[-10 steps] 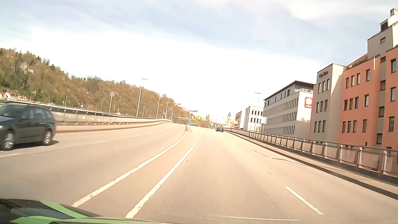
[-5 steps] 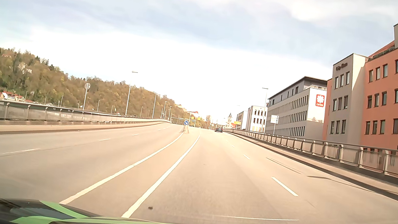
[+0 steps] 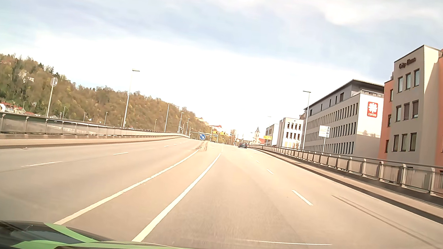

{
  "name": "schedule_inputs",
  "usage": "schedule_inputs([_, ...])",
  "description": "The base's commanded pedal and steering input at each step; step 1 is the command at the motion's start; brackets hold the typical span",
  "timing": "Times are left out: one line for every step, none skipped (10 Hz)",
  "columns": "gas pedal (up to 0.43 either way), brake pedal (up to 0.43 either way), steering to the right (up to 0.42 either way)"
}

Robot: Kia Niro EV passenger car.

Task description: Follow the waypoints while adhering to traffic rules and regulations

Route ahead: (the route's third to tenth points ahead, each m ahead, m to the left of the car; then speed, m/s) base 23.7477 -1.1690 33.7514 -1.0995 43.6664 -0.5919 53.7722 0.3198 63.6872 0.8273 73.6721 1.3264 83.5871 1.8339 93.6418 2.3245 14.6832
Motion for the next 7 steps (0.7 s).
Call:
schedule_inputs([0.11, 0.0, -0.003])
schedule_inputs([0.11, 0.0, -0.003])
schedule_inputs([0.11, 0.0, -0.004])
schedule_inputs([0.11, 0.0, -0.003])
schedule_inputs([0.11, 0.0, -0.003])
schedule_inputs([0.11, 0.0, -0.003])
schedule_inputs([0.11, 0.0, -0.004])
